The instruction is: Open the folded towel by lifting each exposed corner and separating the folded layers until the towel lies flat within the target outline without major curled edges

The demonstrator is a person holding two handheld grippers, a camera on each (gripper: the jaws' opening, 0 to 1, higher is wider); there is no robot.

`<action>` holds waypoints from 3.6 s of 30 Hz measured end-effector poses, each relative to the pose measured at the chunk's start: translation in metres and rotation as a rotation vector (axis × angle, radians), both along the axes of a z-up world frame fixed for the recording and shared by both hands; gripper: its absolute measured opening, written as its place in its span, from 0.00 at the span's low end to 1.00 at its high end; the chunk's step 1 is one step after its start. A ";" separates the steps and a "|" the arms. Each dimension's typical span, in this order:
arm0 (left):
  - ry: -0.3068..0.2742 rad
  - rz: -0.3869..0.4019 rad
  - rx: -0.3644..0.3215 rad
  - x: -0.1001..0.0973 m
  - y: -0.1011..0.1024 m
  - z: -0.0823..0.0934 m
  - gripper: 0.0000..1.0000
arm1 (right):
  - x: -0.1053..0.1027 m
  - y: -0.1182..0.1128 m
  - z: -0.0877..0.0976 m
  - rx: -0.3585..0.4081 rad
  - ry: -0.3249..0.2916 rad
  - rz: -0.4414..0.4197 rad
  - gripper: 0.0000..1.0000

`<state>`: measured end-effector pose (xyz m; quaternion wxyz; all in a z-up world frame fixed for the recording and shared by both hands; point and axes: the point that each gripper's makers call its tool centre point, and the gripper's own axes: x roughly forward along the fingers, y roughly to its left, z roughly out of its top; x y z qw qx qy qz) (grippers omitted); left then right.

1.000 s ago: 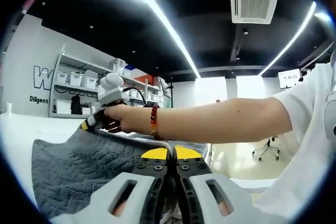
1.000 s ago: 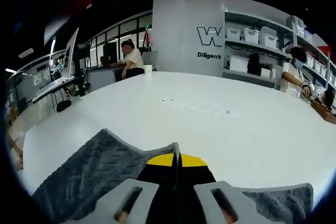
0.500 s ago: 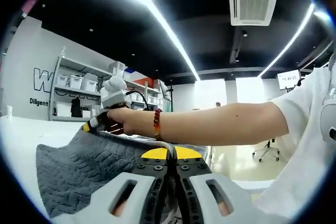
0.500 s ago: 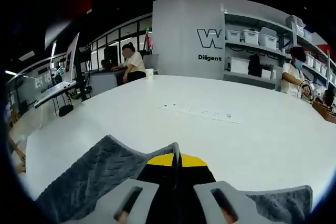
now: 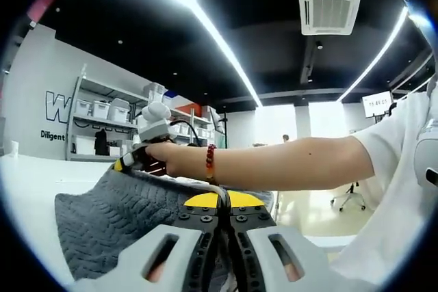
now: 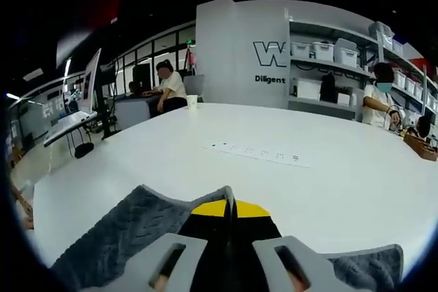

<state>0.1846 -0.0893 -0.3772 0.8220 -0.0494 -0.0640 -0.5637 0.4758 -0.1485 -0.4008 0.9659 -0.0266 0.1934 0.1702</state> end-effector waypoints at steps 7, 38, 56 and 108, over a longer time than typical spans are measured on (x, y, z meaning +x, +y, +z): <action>-0.004 -0.009 -0.002 -0.001 0.005 0.005 0.00 | 0.001 0.006 0.007 0.008 -0.016 0.014 0.00; -0.006 -0.028 0.003 -0.001 0.021 0.012 0.00 | 0.004 0.014 0.023 -0.005 -0.066 0.043 0.00; -0.034 -0.017 0.054 -0.001 0.027 0.017 0.00 | 0.004 0.019 0.030 -0.004 -0.070 0.051 0.00; -0.123 0.035 0.069 0.008 0.084 0.026 0.00 | -0.017 0.051 0.035 -0.036 -0.095 0.094 0.00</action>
